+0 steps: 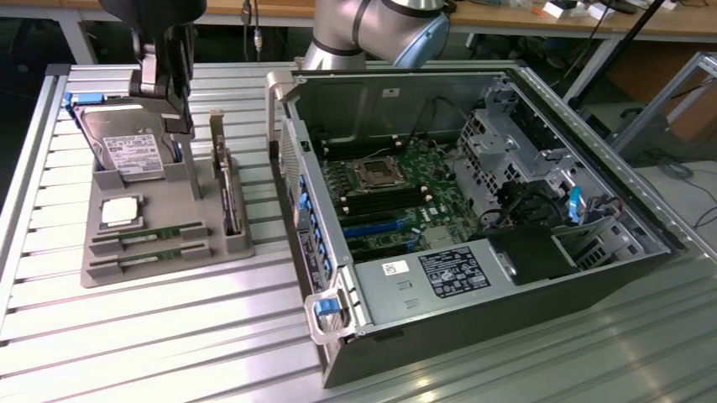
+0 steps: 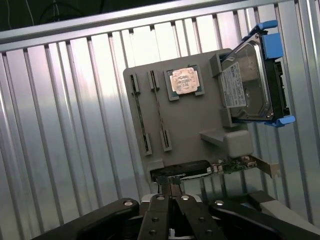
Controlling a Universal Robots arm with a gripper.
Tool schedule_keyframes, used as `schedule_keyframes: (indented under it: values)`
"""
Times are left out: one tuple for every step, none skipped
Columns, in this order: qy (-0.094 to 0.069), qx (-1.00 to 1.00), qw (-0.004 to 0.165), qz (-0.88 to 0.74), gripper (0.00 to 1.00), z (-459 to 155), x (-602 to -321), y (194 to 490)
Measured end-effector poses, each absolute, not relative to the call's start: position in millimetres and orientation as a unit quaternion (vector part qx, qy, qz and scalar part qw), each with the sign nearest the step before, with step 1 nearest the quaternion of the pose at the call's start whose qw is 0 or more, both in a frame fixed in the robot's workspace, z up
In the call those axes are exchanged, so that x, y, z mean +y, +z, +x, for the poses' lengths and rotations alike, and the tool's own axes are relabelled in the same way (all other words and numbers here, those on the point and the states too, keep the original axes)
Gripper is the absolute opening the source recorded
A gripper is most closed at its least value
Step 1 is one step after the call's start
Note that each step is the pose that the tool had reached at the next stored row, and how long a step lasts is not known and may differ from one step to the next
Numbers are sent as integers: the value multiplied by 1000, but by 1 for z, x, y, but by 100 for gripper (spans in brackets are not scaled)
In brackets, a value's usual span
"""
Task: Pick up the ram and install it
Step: 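Pick up the ram and move it above insertion slot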
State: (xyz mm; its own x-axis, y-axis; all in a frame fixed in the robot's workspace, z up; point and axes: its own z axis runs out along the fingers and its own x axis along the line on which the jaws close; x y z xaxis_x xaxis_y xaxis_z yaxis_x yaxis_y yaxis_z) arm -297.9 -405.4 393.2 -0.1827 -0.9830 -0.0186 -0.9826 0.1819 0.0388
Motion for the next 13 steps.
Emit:
schedule_keyframes:
  values:
    - [-21,-769,5,639,10,-298,-405,393]
    - [-21,-769,5,639,10,-298,-405,393]
    - [-21,-769,5,639,11,-298,-405,393]
    - [-21,-769,5,639,16,-298,-405,393]
    - [-21,-769,5,639,23,-298,-405,393]
    - [-21,-769,5,639,29,-298,-405,393]
    - [-21,-769,5,639,36,-298,-405,393]
    - [-21,-769,5,639,36,-298,-405,393]
    - [-21,-769,5,639,36,-298,-406,393]
    - [-21,-769,5,639,36,-299,-405,392]
    - [-21,-769,5,639,36,-299,-405,391]
    - [-21,-769,5,639,36,-300,-405,390]
    - [-21,-769,5,639,36,-300,-405,389]
